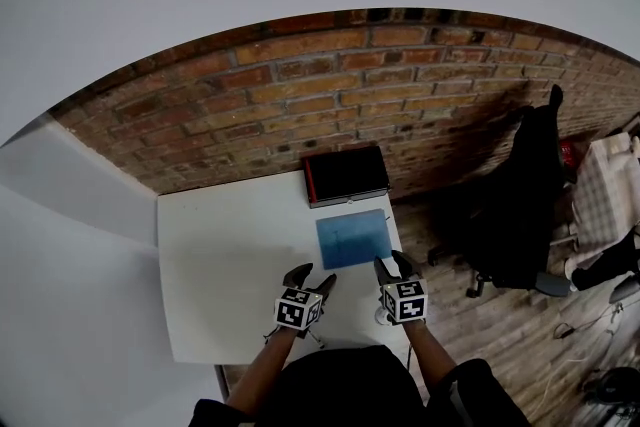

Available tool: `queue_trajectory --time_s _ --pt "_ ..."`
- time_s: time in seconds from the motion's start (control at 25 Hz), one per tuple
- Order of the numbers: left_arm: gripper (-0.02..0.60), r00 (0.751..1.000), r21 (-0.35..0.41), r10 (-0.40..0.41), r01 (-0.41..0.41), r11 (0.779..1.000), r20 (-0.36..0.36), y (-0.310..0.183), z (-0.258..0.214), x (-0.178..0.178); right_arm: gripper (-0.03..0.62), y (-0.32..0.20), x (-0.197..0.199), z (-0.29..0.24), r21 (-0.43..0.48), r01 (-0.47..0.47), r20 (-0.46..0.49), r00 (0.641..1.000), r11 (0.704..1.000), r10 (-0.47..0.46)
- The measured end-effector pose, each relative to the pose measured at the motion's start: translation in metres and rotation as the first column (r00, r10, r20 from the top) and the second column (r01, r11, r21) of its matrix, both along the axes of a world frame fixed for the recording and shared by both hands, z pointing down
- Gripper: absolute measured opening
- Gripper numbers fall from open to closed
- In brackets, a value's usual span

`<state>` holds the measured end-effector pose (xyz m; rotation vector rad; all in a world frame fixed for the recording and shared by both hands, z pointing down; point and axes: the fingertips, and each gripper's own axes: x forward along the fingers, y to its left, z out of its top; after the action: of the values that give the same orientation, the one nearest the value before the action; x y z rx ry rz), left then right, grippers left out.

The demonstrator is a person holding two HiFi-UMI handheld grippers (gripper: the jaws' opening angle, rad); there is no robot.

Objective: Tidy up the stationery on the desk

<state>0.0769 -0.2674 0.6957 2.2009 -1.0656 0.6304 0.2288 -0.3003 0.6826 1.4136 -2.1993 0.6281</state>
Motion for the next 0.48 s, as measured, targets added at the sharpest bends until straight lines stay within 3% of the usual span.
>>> queue_trajectory --time_s 0.32,0.48 --pt "0.278 0.994 -0.072 -0.107 0.109 0.991 0.037 -0.039 0.037 0.011 0.178 -0.038 0.018 0.054 -0.141 0.024 0.016 1.0 0.99 -0.021" --pt "0.279 0.987 -0.146 -0.151 0.157 0.977 0.05 -0.046 0.06 0.016 0.179 -0.046 0.024 0.077 -0.203 -0.007 0.019 1.0 0.979 0.011"
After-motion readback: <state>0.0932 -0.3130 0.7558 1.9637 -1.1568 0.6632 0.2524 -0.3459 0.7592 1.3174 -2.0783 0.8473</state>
